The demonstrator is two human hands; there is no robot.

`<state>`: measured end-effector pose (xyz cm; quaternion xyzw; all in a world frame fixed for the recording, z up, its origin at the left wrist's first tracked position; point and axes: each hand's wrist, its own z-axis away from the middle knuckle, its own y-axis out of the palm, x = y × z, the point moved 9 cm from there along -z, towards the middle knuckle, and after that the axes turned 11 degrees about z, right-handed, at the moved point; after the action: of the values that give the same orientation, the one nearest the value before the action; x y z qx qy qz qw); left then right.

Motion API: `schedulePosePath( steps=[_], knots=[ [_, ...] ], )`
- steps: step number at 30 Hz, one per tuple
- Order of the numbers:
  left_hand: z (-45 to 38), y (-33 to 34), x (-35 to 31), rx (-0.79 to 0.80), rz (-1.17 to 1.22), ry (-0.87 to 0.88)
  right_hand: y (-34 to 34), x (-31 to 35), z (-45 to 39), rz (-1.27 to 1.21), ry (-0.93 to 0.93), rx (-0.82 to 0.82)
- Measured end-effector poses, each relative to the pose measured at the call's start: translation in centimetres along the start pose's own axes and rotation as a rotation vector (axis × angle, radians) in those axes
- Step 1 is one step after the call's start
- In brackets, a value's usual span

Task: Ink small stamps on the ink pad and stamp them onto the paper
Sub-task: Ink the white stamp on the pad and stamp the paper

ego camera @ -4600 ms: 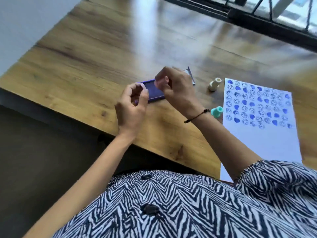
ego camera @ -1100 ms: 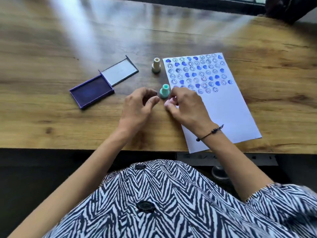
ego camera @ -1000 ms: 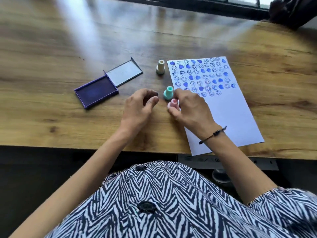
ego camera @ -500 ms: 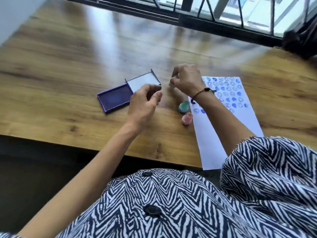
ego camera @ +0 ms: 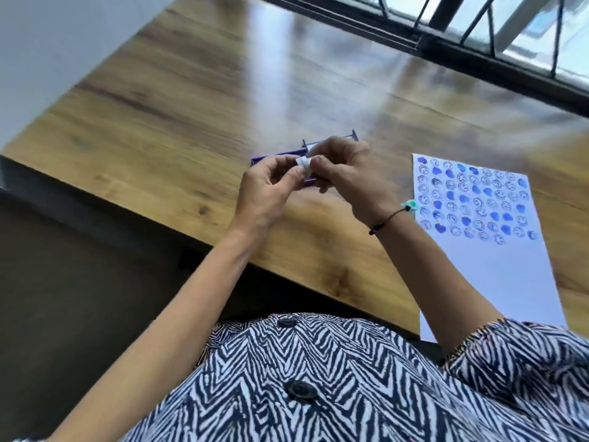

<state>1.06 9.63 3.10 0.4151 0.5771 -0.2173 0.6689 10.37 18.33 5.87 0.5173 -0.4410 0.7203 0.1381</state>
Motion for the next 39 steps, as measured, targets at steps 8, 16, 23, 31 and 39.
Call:
schedulePosePath(
  steps=[8, 16, 23, 31, 39],
  knots=[
    [0.6, -5.3, -0.3, -0.243, 0.147, -0.037, 2.1, 4.0, -1.7, 0.208, -0.215, -0.031],
    [0.7, -7.0, 0.3, -0.34, 0.03, 0.036, 4.9, 5.3, -3.4, 0.802, -0.451, 0.024],
    [0.5, -6.4, 0.9, -0.307, -0.04, 0.022, 8.2, 4.3, -2.6, 1.022, -0.52, 0.11],
    [0.5, -6.5, 1.0, -0.316, -0.103, 0.048, 8.4, 4.3, -2.8, 1.056, -0.528, 0.177],
    [0.7, -6.6, 0.9, -0.314, -0.163, 0.064, 5.6, 5.9, -4.0, 0.834, -0.444, 0.038]
  ],
)
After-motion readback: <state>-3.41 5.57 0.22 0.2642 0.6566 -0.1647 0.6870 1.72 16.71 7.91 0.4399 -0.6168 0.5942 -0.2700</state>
